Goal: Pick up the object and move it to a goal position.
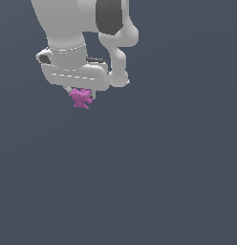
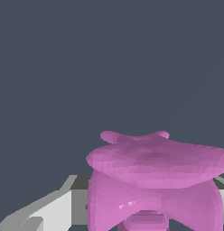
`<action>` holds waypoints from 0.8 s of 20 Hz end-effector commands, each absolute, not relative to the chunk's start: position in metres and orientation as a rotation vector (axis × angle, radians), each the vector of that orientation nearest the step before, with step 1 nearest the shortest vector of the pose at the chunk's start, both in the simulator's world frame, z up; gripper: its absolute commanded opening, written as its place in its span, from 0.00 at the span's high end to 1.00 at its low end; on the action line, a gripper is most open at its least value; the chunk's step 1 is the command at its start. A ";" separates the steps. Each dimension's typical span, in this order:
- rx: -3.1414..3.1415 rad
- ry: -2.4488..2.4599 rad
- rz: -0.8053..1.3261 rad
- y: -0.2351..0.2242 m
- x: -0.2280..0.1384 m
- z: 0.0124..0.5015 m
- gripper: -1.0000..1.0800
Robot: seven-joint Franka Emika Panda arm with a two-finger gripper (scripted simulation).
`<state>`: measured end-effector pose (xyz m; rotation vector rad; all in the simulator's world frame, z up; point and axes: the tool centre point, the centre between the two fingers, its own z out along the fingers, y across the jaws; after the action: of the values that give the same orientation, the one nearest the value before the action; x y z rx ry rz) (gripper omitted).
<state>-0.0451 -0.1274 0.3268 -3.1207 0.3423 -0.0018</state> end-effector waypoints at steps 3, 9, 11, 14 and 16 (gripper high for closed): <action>-3.121 0.342 0.000 -0.148 -0.057 0.370 1.00; -3.122 0.342 0.000 -0.167 -0.066 0.411 1.00; -3.122 0.342 0.000 -0.172 -0.067 0.420 1.00; -3.122 0.342 0.000 -0.177 -0.069 0.429 1.00; -3.123 0.341 0.000 -0.178 -0.069 0.433 1.00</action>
<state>-0.0688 -0.1767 0.4299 -3.1227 0.3427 -0.0017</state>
